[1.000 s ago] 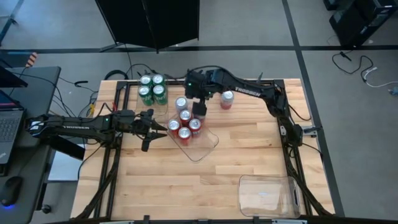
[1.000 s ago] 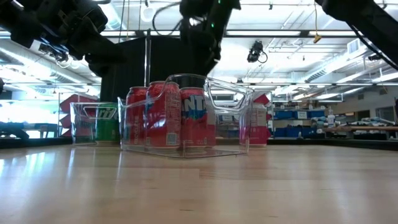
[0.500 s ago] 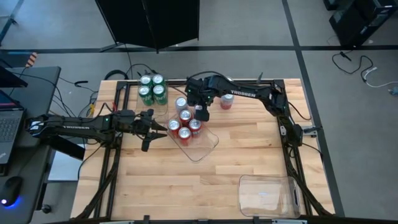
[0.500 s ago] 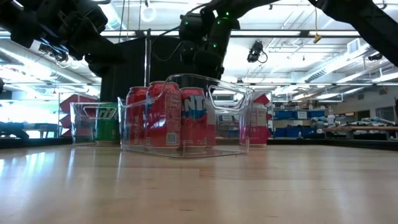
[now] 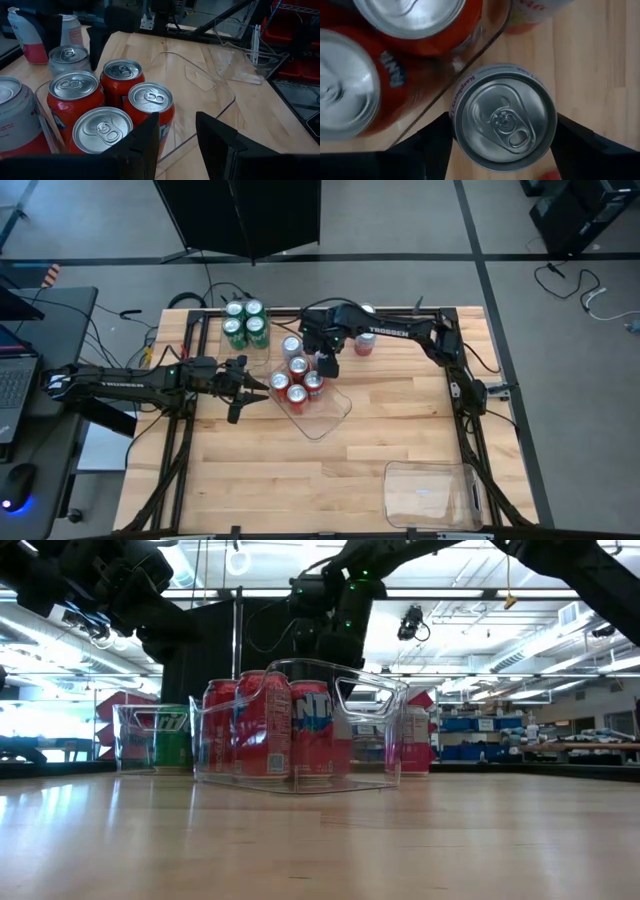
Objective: Sort soda cans
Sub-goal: Put the bottom right pink and white soda can into the bottom right transparent bin
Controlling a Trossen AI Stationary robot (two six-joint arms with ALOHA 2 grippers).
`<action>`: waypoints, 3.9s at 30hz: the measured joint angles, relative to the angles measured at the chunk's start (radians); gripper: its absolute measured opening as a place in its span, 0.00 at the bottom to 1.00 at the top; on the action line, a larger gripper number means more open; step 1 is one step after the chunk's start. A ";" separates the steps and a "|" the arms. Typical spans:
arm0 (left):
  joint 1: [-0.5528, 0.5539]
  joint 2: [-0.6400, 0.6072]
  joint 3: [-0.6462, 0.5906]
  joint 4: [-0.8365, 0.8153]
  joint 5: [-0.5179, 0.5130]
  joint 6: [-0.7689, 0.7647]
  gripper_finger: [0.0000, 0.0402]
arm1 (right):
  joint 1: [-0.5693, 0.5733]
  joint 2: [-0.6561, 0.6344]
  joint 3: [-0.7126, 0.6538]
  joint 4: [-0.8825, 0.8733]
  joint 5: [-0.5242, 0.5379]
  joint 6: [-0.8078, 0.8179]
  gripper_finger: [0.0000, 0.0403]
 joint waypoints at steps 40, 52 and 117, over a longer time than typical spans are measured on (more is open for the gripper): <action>0.000 0.000 0.000 0.001 0.000 0.006 0.33 | 0.840 -0.194 0.296 -0.420 0.071 1.223 0.67; 0.000 0.000 0.000 0.011 0.000 0.006 0.33 | 0.984 -0.200 0.136 -0.416 -0.004 1.627 0.67; 0.001 0.000 0.000 0.049 -0.001 0.027 0.33 | 0.892 -0.381 -0.283 -0.290 -0.197 1.346 0.67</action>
